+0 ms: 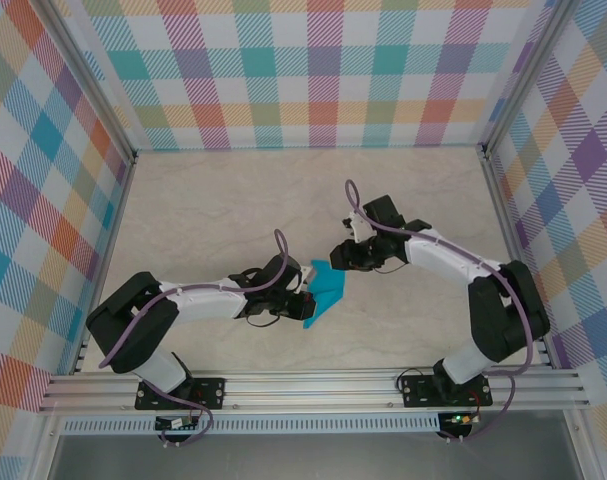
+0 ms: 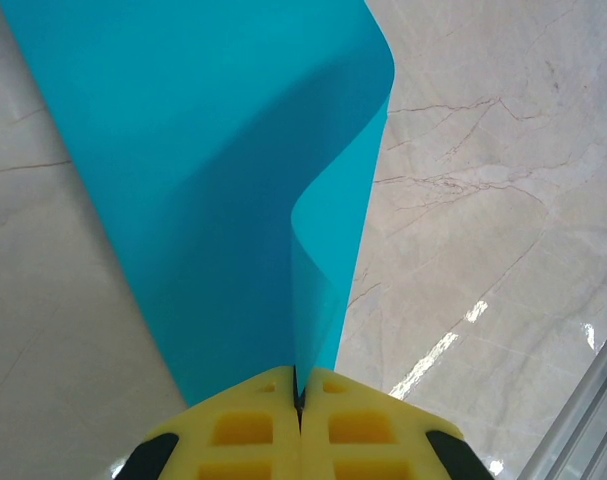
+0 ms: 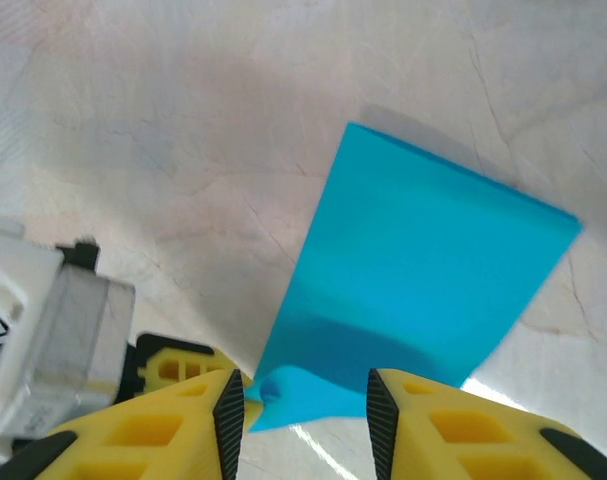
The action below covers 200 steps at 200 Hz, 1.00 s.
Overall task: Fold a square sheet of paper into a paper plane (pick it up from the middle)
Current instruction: Third fold the triangle at the center of the table.
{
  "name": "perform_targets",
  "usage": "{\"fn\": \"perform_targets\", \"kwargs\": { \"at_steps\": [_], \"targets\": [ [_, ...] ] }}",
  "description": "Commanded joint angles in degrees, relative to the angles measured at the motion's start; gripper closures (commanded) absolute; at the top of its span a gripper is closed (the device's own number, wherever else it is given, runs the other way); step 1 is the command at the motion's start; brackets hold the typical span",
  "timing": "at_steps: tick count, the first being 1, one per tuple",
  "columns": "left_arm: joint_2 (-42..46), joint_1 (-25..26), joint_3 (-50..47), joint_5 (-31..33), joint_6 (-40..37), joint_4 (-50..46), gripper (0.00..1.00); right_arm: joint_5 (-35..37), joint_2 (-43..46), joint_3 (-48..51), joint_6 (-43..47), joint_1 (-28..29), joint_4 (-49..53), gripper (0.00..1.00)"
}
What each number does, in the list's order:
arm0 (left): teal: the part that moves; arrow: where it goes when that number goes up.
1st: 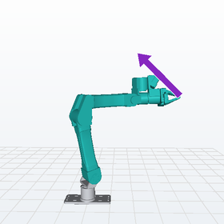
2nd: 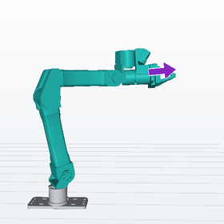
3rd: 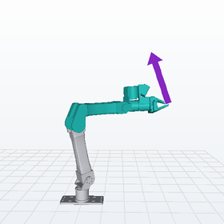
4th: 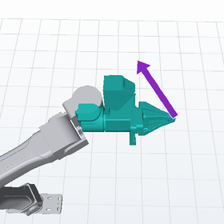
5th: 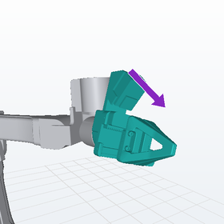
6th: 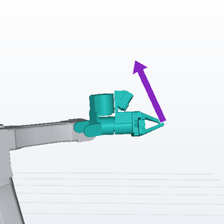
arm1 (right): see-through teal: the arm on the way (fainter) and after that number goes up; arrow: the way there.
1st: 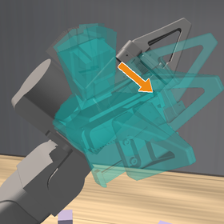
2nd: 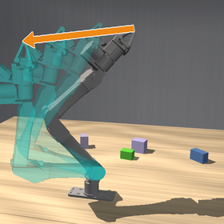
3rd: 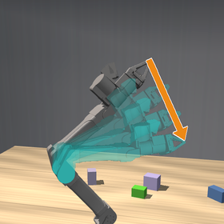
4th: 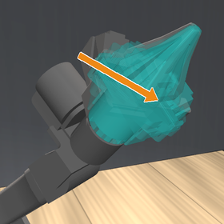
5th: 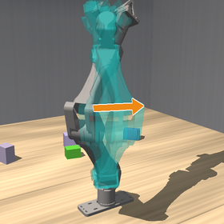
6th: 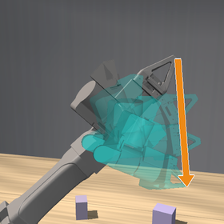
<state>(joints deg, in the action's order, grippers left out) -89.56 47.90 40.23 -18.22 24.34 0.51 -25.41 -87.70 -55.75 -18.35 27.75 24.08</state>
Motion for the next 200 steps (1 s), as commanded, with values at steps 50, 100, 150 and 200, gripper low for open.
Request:
{"fn": "perform_targets", "kwargs": {
  "at_steps": [50,100,150,200],
  "targets": [
    [2.38,-0.87,1.37,-1.29,-3.24,-0.94,0.96,7.93,17.15,6.70,6.04,-1.12,-6.41,0.51],
    [4.54,-0.97,1.14,-1.90,-5.25,-1.97,0.95,-1.58,9.53,5.47,27.13,-0.79,-1.19,0.48],
    [5.01,-1.57,0.74,-2.17,-6.76,-2.57,0.94,-4.82,11.50,10.35,34.44,0.47,-8.39,0.51],
    [3.75,-2.33,1.75,-5.43,-6.57,-1.56,0.93,5.69,9.44,7.35,13.51,0.51,-9.19,0.47]
  ]
}}
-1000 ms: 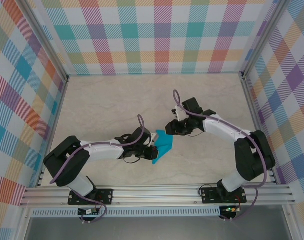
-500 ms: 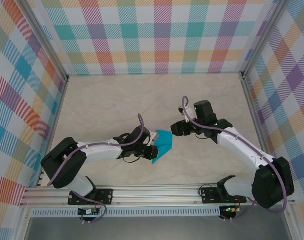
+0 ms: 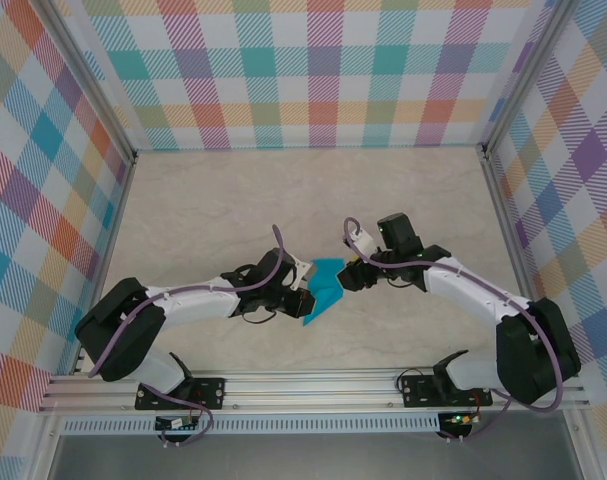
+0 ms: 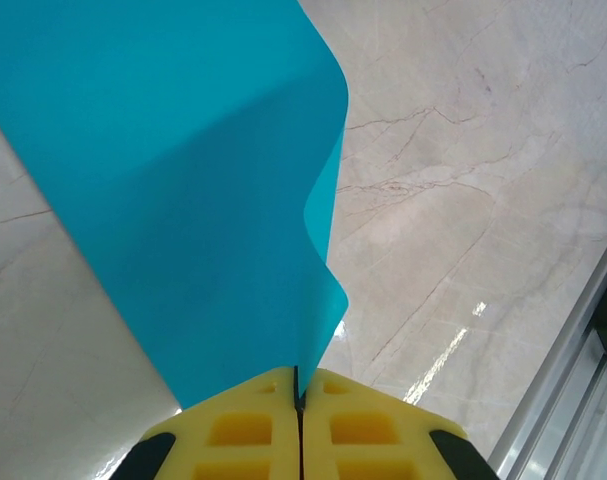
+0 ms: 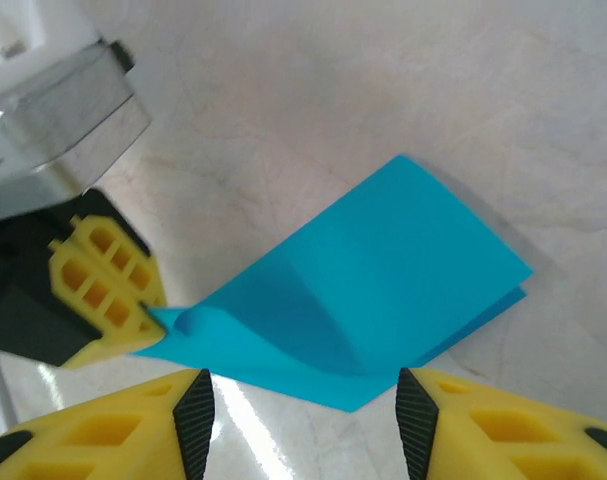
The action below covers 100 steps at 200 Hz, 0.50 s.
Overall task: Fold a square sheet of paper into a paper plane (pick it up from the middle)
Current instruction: Third fold the triangle at the center of the table.
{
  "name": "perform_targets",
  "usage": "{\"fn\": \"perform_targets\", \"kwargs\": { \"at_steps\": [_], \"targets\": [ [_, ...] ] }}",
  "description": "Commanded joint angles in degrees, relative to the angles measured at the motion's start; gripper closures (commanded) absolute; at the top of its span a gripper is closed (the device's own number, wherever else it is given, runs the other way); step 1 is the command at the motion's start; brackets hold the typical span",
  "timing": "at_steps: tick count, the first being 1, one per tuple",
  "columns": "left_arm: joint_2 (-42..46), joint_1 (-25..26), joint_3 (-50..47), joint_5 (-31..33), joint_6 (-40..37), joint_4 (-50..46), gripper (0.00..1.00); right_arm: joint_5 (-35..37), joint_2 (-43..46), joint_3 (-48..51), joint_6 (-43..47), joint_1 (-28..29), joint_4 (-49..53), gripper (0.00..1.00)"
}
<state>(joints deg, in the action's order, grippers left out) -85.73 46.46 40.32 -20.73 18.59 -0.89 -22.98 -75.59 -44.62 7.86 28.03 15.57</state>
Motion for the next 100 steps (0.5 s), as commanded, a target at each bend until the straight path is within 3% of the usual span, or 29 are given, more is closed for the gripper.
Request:
{"fn": "perform_targets", "kwargs": {
  "at_steps": [1,25,53,100],
  "targets": [
    [-0.15,-0.86,1.72,-3.00,-0.87,-0.16,0.93,3.11,-3.00,-4.10,-13.26,0.25,-0.26,0.47],
    [-0.97,-0.87,2.22,-4.22,-0.35,0.09,0.92,-7.18,-9.53,-7.06,-21.77,0.34,1.77,0.49],
    [-1.27,-0.86,2.86,-4.41,0.64,-0.16,0.88,-5.43,-10.36,-5.90,-25.59,0.53,3.93,0.49],
    [-2.09,-0.84,4.40,-3.26,1.52,-1.13,0.70,-9.65,-9.43,-3.11,-32.73,0.57,3.50,0.49]
  ]
}}
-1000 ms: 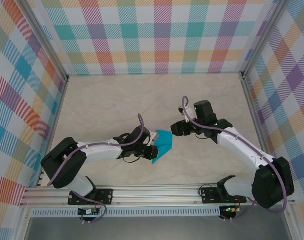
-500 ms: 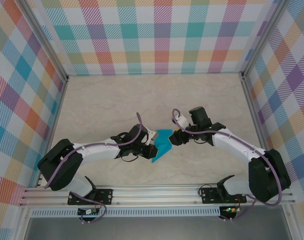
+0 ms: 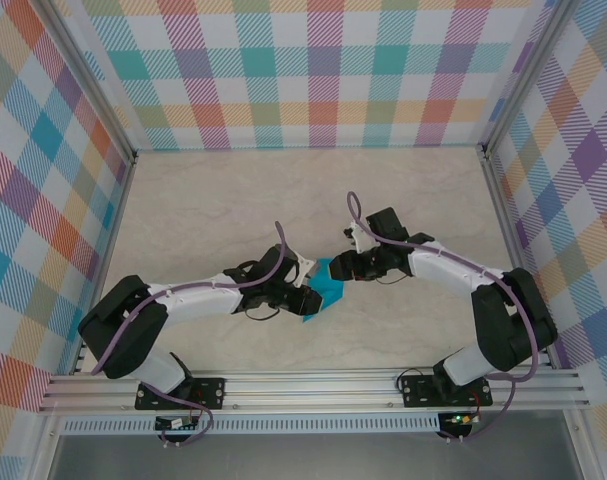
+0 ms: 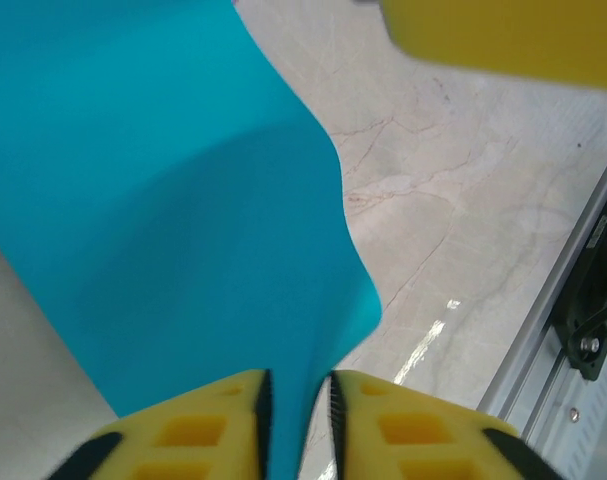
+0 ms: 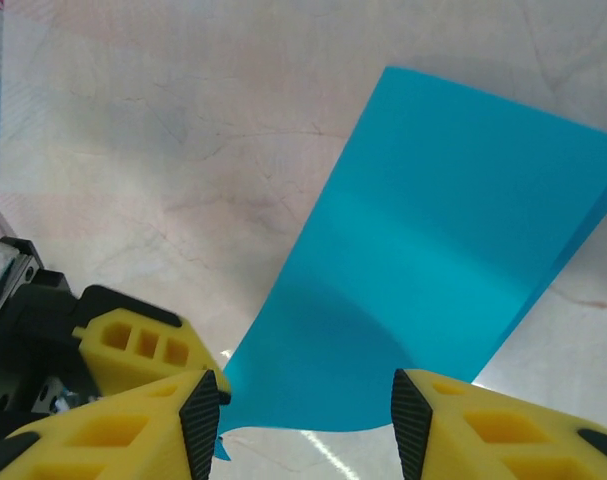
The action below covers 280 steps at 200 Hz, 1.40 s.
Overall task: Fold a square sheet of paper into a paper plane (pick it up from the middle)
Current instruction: Third fold the triangle at the center of the table.
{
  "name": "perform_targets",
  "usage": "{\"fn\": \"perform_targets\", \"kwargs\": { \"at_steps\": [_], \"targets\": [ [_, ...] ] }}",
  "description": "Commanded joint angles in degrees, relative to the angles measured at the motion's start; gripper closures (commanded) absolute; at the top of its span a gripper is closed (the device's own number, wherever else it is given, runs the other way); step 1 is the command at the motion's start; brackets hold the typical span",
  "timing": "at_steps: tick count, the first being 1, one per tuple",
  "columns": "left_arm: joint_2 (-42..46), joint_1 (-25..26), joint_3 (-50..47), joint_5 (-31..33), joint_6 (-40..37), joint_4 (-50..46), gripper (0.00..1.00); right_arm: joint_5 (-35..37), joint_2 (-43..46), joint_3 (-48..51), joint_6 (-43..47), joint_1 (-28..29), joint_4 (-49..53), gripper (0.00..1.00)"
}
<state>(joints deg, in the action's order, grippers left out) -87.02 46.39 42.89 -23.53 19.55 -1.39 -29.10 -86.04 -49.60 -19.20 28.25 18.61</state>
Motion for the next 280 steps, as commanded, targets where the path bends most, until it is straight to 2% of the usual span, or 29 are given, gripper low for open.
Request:
{"fn": "perform_targets", "kwargs": {
  "at_steps": [1,31,41,78,123,139,153,200,242,280],
  "targets": [
    [-0.79,-0.78,1.83,-0.46,0.56,-0.63,0.70,-3.52,0.99,1.88,-5.76,0.33,0.50,0.49],
    [-0.29,-0.78,1.98,1.02,0.93,-0.84,0.65,-4.43,-1.04,1.93,-8.40,0.33,0.54,0.49],
    [0.03,-0.73,2.10,1.12,0.94,-0.93,0.61,-3.30,-0.90,2.18,-9.41,0.31,0.66,0.50],
    [1.04,-0.77,2.01,1.16,0.80,-1.32,0.56,0.78,0.43,3.22,-12.01,0.36,2.20,0.50],
    [1.50,-0.20,2.67,1.02,0.53,-1.55,0.53,-0.57,0.23,5.24,-13.39,0.35,-0.21,0.52],
    [1.45,0.49,3.36,2.22,0.00,-2.78,0.52,-2.21,-0.62,5.25,-14.08,0.31,-1.41,0.58],
    [1.49,0.98,3.67,3.19,-0.21,-3.29,0.52,-4.35,-1.51,5.30,-14.83,0.31,-2.86,0.64],
    [2.68,1.76,3.73,6.50,0.53,-3.51,0.53,-6.44,-2.35,5.92,-18.39,0.31,-7.18,0.63],
    [3.06,2.08,3.86,8.74,0.66,-4.07,0.64,-5.60,-2.66,5.68,-18.73,0.32,-6.88,0.65],
    [3.65,2.09,3.68,9.73,1.11,-3.28,0.66,-4.82,-2.25,5.83,-17.47,0.31,-5.32,0.65]
  ]
}}
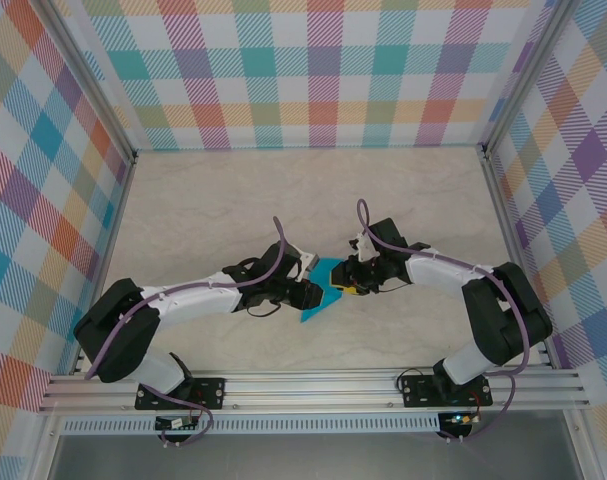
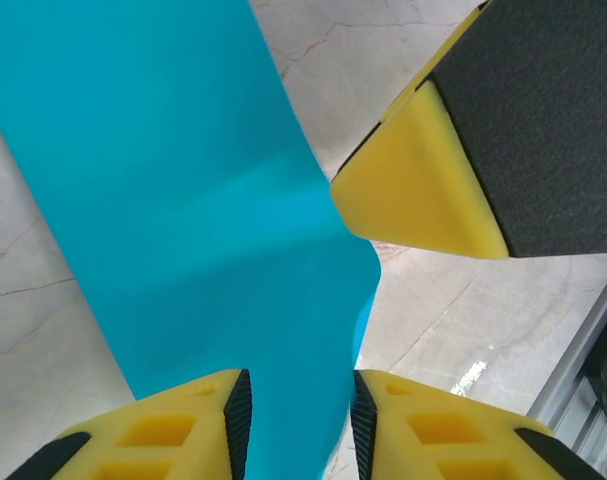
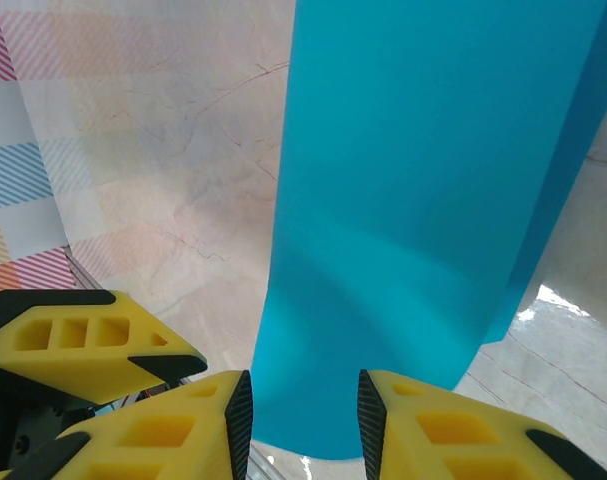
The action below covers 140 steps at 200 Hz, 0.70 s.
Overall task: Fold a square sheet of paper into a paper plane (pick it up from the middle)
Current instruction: Third fold the triangle at the center of the table.
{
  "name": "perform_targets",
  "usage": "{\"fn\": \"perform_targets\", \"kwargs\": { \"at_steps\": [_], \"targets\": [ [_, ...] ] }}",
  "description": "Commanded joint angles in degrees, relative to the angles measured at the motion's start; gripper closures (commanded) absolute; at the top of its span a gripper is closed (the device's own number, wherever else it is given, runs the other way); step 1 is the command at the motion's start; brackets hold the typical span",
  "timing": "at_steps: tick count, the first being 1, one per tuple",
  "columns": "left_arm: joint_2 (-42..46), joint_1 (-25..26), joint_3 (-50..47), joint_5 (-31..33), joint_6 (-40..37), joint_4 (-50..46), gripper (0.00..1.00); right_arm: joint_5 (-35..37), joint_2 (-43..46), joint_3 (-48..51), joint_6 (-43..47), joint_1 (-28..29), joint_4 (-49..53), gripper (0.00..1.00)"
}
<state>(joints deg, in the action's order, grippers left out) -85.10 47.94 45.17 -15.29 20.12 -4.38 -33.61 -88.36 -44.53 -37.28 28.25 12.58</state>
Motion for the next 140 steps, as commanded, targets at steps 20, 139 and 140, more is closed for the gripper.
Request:
{"fn": "perform_targets", "kwargs": {
  "at_steps": [20,139,140],
  "targets": [
    [1.53,0.57,1.39,1.23,0.49,-0.33,0.72,-0.45,0.19,0.93,1.04,0.31,1.21,0.65],
    [-4.59,-0.30,4.77,-4.66,-1.91,-1.63,0.98,5.37,5.08,2.69,3.62,1.02,4.46,0.67],
    [-4.79,-0.30,4.89,-4.75,-1.96,-1.66,0.98,5.73,5.10,2.60,3.57,1.02,4.64,0.67]
  ]
}}
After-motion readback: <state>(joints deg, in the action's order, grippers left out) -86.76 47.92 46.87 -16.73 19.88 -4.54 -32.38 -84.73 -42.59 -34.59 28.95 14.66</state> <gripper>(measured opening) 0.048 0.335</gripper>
